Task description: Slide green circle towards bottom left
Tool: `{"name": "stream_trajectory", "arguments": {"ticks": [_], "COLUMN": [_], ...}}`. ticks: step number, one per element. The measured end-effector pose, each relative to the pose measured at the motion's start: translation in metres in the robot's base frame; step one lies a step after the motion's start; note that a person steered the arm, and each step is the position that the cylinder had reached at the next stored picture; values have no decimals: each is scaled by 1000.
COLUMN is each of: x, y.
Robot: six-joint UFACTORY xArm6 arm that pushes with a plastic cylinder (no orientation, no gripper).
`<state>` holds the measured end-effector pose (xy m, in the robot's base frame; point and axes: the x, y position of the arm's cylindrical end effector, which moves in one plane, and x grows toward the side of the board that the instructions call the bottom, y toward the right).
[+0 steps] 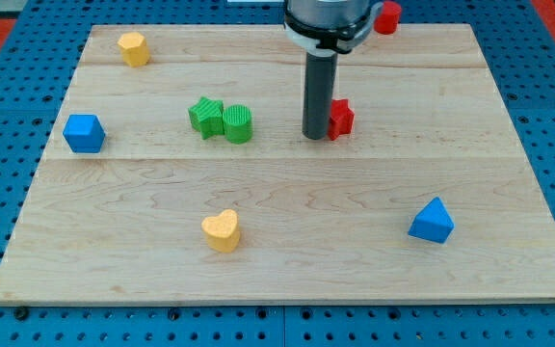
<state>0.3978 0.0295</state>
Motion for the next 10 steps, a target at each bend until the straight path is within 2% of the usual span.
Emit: {"name": "stream_trajectory", "arguments": {"ticks": [1, 2, 3, 4, 5, 6, 7, 8, 9, 10], "x": [-39, -33, 14, 24, 21, 13, 13, 58, 81, 55], "y": [-13, -66, -66, -93, -60, -84, -143, -183, -204, -166]}}
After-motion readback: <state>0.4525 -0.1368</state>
